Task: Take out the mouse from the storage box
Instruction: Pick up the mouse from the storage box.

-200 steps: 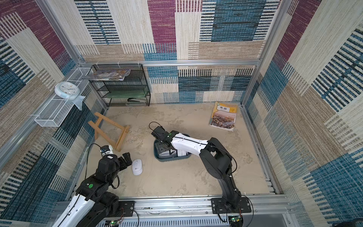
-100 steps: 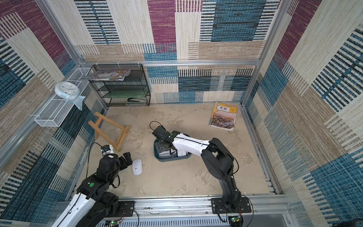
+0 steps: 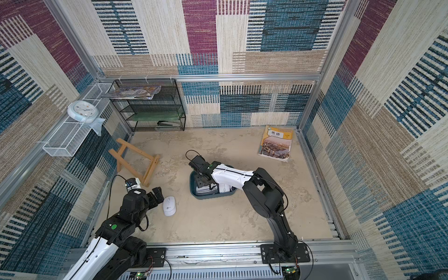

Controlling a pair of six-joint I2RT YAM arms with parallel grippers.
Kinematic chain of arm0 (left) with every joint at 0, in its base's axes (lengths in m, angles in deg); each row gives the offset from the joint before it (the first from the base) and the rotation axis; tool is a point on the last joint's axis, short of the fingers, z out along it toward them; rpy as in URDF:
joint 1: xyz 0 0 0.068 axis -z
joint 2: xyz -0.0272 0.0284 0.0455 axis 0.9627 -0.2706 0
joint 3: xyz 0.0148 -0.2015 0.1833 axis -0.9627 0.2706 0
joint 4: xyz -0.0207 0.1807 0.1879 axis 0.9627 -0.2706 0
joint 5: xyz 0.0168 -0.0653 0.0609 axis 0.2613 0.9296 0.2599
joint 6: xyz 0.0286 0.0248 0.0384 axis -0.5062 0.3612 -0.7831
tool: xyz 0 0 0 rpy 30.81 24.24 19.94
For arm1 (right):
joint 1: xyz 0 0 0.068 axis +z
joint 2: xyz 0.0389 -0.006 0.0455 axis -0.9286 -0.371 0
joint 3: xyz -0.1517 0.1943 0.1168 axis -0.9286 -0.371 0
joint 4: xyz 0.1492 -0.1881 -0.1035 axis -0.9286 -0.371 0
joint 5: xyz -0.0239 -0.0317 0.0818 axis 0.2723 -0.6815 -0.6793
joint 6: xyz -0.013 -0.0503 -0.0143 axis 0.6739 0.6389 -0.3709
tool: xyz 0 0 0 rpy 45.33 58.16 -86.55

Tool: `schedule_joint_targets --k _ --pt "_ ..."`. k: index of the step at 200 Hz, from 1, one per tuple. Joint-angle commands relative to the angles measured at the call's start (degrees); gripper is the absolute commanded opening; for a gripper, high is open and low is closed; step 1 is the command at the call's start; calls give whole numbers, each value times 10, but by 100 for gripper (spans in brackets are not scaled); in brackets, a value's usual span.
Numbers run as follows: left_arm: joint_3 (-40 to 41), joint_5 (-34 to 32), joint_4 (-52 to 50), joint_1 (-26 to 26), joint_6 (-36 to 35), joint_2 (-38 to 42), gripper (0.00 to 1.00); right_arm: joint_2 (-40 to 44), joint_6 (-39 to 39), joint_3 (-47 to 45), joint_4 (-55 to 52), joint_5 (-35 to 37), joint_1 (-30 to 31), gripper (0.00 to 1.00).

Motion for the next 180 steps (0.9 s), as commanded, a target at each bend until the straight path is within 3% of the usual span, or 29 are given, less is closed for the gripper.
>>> schedule_joint_targets --k 1,48,79,106,180 --pt "2 -1 8 0 -6 3 99 1 -5 -3 6 -11 1 60" --pt "3 2 10 0 -6 4 99 -8 -17 1 6 -25 0 69" --pt "3 5 10 0 -6 7 98 13 -18 -19 36 -49 -1 61" --pt "5 7 13 0 -7 8 99 37 -21 -25 30 -28 0 54" --pt "5 7 10 0 -6 11 99 120 -47 -75 32 10 16 51"
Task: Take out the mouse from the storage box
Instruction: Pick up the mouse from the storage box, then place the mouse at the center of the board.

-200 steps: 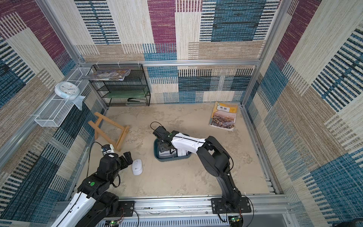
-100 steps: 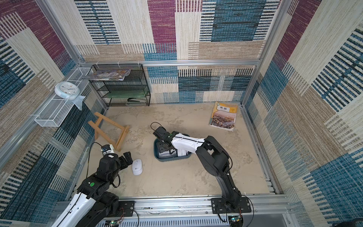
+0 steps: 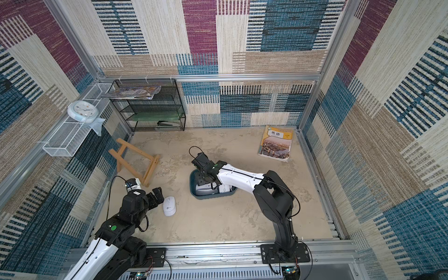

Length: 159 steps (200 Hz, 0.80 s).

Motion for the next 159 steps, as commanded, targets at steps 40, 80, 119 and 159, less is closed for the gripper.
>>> schedule_joint_targets --k 40,80,119,159 --pt "4 -9 -4 0 0 31 98 106 -71 -96 64 5 53 51" --pt "9 -23 -15 0 6 56 98 136 -82 -151 99 -7 97 50" --pt "11 -34 -28 0 12 80 98 140 -91 -152 80 48 156 50" --pt "12 -57 -53 0 23 112 98 146 -104 -162 81 65 201 50"
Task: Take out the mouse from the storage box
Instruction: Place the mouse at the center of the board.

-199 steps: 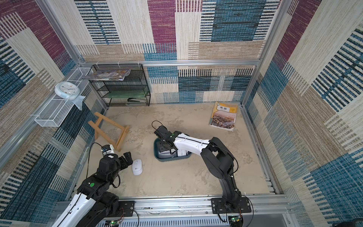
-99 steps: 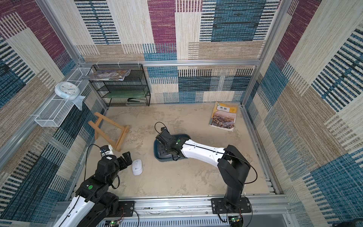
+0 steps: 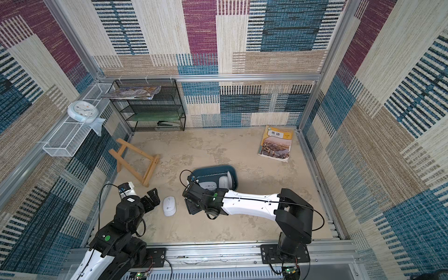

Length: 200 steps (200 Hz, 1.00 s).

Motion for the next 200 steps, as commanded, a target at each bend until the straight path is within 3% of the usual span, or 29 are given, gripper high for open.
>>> schedule_joint_targets --k 1,69,200 --pt "0 -25 -20 0 9 18 98 9 -13 -6 7 28 21 50" --pt "8 -37 -43 0 16 70 99 -41 -43 5 -5 25 58 49" --pt "8 -36 -43 0 17 72 99 -166 -61 83 -49 9 42 52"
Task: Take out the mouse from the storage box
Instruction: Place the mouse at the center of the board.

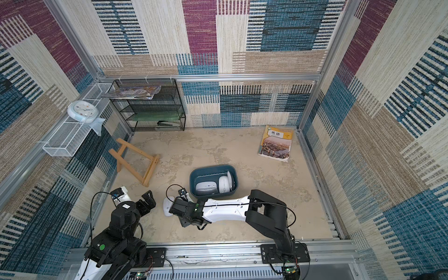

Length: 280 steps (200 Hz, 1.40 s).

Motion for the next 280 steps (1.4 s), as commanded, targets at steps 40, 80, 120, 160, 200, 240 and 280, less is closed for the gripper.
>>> schedule_joint_targets --k 40,80,120,160,200,240,280 --pt "2 -4 7 0 0 -1 99 -24 -6 7 -8 -21 -17 56" --pt "2 -3 8 0 0 -2 99 -35 -4 20 -13 -28 -20 66" --pt "2 -2 9 0 -1 -3 99 -35 3 24 -11 -30 -20 77" --pt "2 -5 9 0 0 -5 99 -14 8 15 -9 -19 -19 82" --pt "5 -18 9 0 8 -6 99 50 16 3 -23 28 -19 84" --pt "16 -24 25 0 7 2 99 127 71 3 -71 158 -28 90" --pt "-46 5 11 0 62 -56 99 202 133 -40 -64 227 -78 94"
